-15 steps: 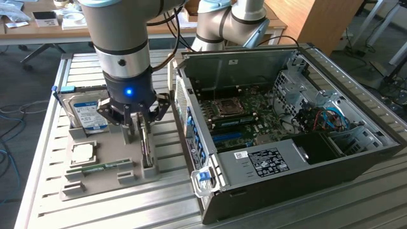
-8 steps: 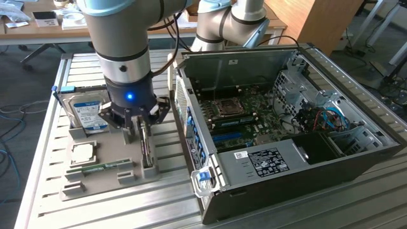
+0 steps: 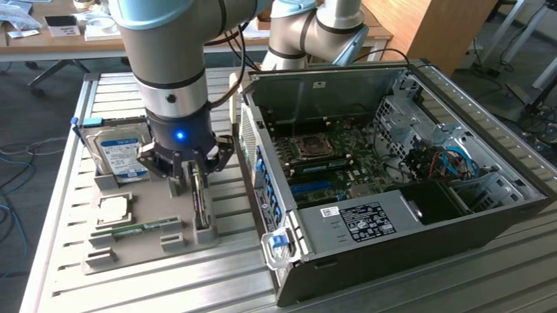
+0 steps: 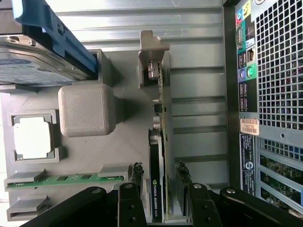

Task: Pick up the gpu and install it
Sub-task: 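Pick up the gpu and move the gpu toward the slot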

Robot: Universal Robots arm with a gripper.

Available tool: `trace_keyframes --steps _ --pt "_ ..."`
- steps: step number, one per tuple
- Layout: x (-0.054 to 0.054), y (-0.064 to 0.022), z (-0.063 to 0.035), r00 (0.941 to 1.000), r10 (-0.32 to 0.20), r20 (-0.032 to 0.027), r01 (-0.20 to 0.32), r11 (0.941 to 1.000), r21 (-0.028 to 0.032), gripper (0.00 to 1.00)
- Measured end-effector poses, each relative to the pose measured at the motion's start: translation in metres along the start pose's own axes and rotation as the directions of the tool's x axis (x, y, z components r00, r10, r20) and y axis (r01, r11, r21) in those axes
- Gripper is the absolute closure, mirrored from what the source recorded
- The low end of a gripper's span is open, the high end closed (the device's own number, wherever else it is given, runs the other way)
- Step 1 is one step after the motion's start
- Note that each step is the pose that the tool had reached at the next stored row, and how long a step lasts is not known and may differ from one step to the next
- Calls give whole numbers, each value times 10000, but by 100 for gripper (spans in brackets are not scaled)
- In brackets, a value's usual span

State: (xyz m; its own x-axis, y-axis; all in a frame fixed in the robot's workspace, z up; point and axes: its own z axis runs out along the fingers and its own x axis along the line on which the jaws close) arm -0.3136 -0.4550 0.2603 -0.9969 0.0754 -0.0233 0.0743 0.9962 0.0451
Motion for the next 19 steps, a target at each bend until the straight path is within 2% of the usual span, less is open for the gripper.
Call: trace_keyframes --steps 8,19 --pt "2 -6 118 10000 -1 0 1 10000 0 58" --pt "5 21 157 10000 0 -2 0 10000 -19 58"
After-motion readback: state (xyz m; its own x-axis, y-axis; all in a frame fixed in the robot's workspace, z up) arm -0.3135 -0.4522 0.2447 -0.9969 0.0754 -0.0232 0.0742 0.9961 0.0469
